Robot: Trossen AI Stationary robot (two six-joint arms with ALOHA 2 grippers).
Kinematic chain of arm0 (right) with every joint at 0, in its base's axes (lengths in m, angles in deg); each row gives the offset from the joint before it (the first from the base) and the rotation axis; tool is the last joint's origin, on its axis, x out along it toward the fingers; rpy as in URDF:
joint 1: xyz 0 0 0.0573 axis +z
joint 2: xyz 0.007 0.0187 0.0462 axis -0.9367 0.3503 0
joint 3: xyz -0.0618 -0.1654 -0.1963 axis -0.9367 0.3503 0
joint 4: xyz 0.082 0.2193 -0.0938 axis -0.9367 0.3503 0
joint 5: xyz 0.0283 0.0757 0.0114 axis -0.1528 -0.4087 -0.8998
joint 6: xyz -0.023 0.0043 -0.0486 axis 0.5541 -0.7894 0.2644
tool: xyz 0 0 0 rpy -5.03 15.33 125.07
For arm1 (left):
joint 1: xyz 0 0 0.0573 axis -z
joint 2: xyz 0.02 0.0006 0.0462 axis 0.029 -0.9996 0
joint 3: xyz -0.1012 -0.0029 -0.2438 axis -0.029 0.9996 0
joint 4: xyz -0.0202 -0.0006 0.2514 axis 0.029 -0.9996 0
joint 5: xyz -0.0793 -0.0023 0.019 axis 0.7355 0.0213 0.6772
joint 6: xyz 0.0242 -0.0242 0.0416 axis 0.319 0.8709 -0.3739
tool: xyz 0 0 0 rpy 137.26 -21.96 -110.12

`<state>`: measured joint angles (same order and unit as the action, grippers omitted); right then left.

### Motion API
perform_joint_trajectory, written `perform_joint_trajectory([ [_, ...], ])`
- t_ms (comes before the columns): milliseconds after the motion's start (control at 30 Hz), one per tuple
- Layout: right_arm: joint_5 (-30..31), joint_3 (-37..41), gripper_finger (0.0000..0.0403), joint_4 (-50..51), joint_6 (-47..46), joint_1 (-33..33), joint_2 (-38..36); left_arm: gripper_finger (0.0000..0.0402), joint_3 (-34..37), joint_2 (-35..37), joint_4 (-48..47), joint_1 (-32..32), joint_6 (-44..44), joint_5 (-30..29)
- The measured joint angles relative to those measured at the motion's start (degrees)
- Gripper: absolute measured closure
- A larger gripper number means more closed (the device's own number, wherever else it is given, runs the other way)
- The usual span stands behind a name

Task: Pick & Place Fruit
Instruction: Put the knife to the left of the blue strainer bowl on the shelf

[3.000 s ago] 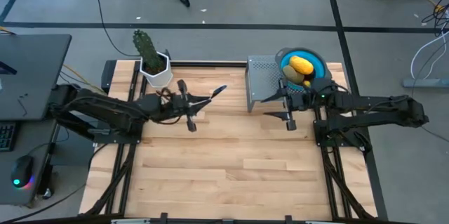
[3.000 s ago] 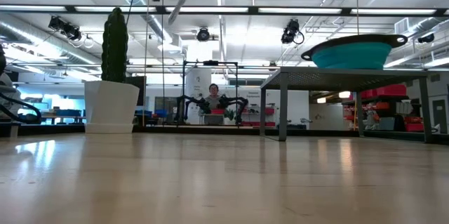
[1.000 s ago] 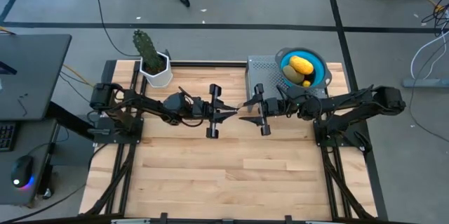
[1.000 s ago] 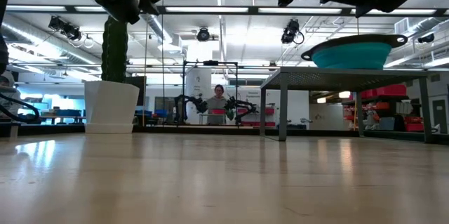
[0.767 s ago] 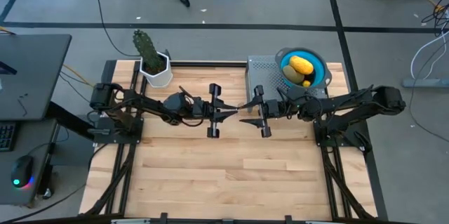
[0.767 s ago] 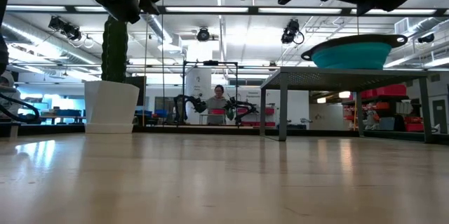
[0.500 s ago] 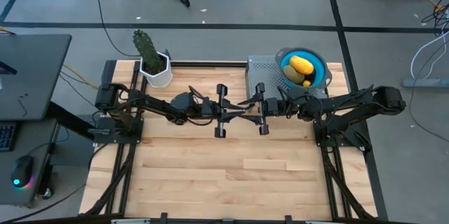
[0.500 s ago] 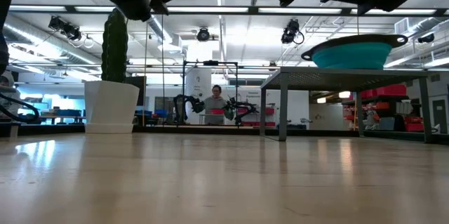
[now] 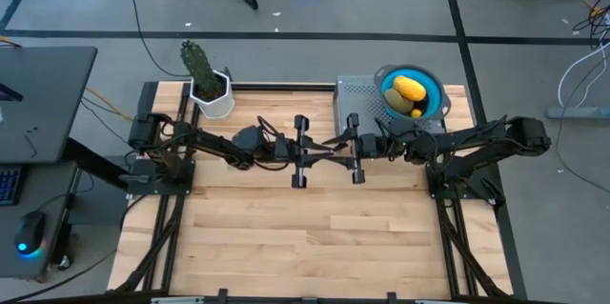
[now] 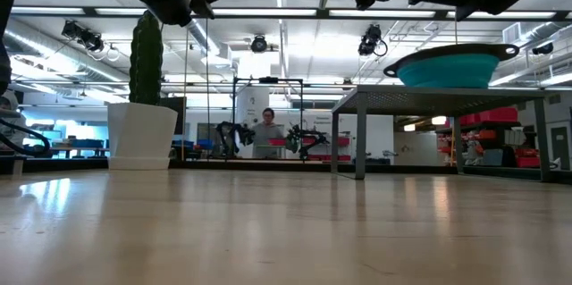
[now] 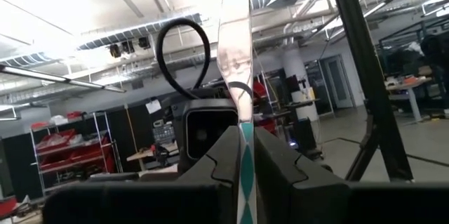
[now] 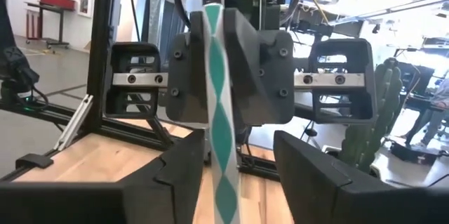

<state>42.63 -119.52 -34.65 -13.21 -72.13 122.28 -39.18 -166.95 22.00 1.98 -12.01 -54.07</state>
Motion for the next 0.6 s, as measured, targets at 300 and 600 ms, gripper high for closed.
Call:
perform_joint_trajectory([
  [300, -0.2, 0.0, 0.0301, 1.1, 0.2, 0.0, 0.0, 0.0365, 0.0, 0.0, -0.9, 0.1, -0.1, 0.0],
  [600, -0.8, 0.0, 0.0358, 3.5, 3.5, 0.1, 0.0, 0.0367, 0.0, 0.0, -2.0, 0.1, 0.0, 0.0],
])
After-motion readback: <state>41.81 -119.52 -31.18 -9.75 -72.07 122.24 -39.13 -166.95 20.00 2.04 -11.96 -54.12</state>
